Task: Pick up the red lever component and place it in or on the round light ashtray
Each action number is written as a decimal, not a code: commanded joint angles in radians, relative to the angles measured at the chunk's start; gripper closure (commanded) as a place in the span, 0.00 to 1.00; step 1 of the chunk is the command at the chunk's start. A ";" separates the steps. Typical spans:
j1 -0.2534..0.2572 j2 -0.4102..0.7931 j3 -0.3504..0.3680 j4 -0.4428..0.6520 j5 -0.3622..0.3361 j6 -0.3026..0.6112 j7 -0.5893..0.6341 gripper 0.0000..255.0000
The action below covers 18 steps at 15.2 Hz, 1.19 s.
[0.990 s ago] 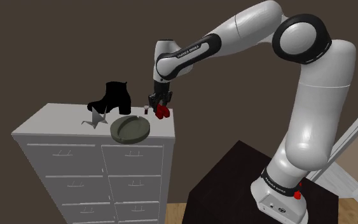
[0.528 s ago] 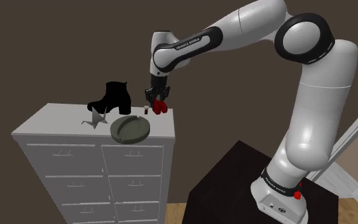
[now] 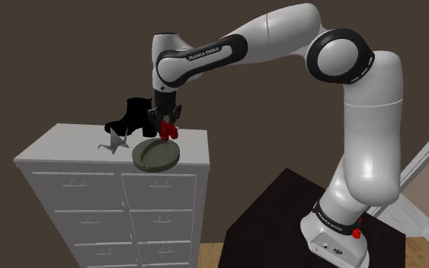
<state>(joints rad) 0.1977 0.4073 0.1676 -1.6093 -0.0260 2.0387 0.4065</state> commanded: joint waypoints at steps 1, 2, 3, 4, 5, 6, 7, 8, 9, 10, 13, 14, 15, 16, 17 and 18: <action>0.032 0.056 0.006 0.090 -0.013 -0.034 0.039 1.00; 0.048 0.085 0.009 0.135 -0.020 -0.051 0.057 1.00; 0.051 0.089 0.009 0.143 -0.020 -0.053 0.060 1.00; 0.051 0.093 0.009 0.135 -0.021 -0.042 0.060 1.00; 0.051 0.097 0.008 0.127 -0.022 -0.030 0.060 1.00; 0.051 0.100 0.008 0.119 -0.022 -0.019 0.060 1.00; 0.051 0.104 0.007 0.111 -0.023 -0.007 0.060 1.00; 0.051 0.109 0.007 0.105 -0.024 0.004 0.060 1.00; 0.051 0.113 0.006 0.098 -0.024 0.015 0.061 1.00; 0.051 0.118 0.006 0.092 -0.025 0.026 0.061 1.00; 0.052 0.133 0.004 0.074 -0.028 0.059 0.061 1.00; 0.052 0.138 0.004 0.068 -0.029 0.070 0.062 1.00; 0.052 0.144 0.003 0.063 -0.030 0.080 0.062 1.00; 0.053 0.149 0.003 0.058 -0.031 0.091 0.062 1.00; 0.053 0.155 0.002 0.053 -0.031 0.101 0.062 1.00; 0.053 0.161 0.001 0.049 -0.032 0.111 0.063 1.00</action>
<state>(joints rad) 0.2514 0.5613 0.1698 -1.5563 -0.0574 2.1387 0.4700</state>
